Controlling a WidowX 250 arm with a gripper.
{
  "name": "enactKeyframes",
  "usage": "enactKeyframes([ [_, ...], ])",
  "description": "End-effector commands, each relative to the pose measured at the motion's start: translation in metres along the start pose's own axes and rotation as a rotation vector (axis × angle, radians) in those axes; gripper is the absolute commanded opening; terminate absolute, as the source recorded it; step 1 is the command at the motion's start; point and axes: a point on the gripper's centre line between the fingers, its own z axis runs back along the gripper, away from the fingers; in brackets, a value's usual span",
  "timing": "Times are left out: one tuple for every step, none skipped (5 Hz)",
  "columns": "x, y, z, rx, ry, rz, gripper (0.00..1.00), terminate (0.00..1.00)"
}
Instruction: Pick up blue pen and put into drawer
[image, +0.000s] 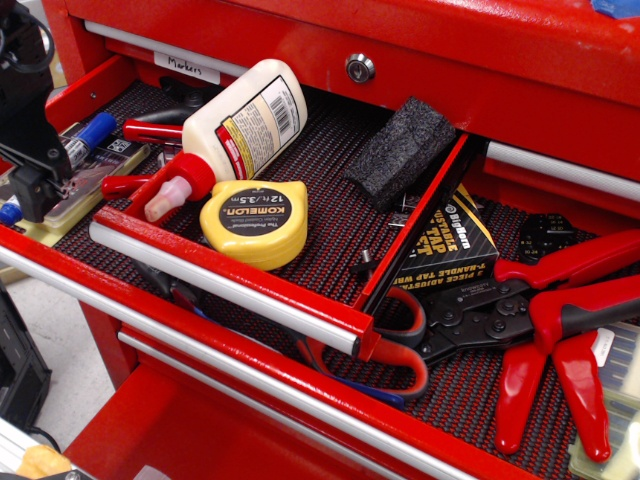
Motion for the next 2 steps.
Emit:
enactKeyframes([
  [0.0, 0.0, 0.0, 0.0, 0.0, 0.0, 1.0, 0.0],
  [0.021, 0.024, -0.015, -0.044, -0.005, 0.029, 1.0, 0.0],
])
